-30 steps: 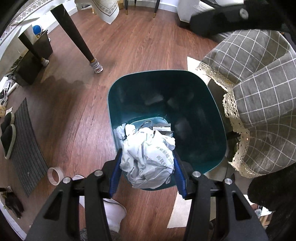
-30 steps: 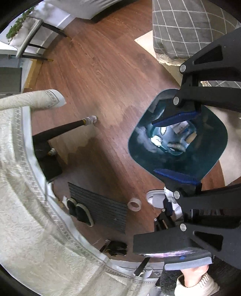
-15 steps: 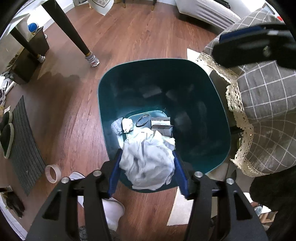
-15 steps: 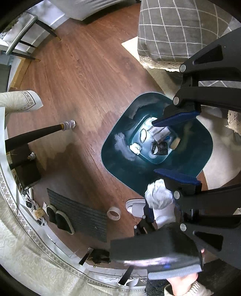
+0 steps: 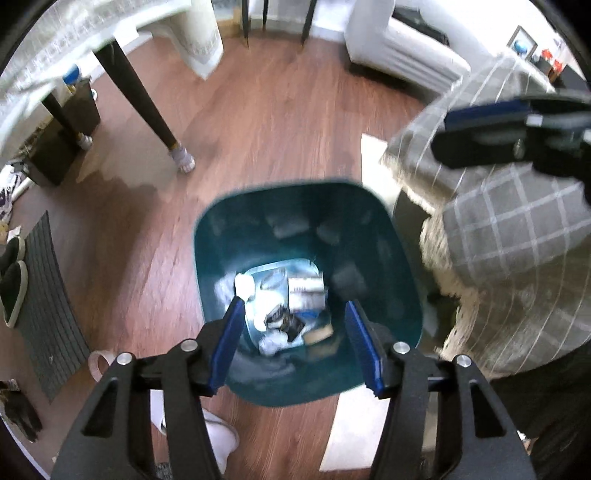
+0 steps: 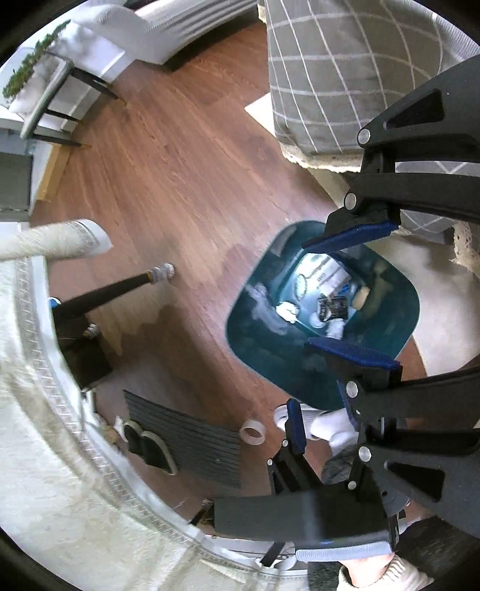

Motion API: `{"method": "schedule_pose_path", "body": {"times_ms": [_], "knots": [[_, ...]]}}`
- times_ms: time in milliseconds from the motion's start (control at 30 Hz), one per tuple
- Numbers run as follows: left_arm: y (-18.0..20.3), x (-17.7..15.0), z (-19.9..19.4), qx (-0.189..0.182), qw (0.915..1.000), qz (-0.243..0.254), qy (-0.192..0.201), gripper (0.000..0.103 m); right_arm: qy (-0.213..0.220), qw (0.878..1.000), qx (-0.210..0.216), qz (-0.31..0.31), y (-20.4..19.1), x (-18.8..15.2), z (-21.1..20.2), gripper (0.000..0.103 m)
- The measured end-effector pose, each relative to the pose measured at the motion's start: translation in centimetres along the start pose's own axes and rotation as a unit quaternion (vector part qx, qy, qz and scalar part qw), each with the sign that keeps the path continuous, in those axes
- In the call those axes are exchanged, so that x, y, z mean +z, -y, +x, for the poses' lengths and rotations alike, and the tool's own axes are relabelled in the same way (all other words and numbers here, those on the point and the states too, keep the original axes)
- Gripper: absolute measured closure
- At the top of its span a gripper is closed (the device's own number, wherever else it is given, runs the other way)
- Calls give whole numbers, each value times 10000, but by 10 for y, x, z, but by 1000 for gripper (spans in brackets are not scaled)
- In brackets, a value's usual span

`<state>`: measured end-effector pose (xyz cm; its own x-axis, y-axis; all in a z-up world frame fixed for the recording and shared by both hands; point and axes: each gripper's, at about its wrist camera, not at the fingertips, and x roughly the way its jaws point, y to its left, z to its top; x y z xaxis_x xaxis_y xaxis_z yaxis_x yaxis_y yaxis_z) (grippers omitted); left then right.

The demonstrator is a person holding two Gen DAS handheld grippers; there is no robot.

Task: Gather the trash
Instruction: 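Open the right tool to drop the black snack bag into the teal bin, then move both open tools back over the table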

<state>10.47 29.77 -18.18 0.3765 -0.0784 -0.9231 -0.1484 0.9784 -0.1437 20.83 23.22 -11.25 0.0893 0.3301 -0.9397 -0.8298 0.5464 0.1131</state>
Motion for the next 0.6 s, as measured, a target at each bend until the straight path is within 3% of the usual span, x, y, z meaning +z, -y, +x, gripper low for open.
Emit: {"method": "schedule_pose_path", "body": {"times_ms": [300, 600], "knots": [[26, 32, -42, 1, 9979, 47, 640, 47, 736, 9972, -115, 76, 18, -8, -54, 55], [72, 57, -73, -166, 9907, 292, 1322, 53, 1472, 9867, -423, 541, 66, -30, -114, 49]]}}
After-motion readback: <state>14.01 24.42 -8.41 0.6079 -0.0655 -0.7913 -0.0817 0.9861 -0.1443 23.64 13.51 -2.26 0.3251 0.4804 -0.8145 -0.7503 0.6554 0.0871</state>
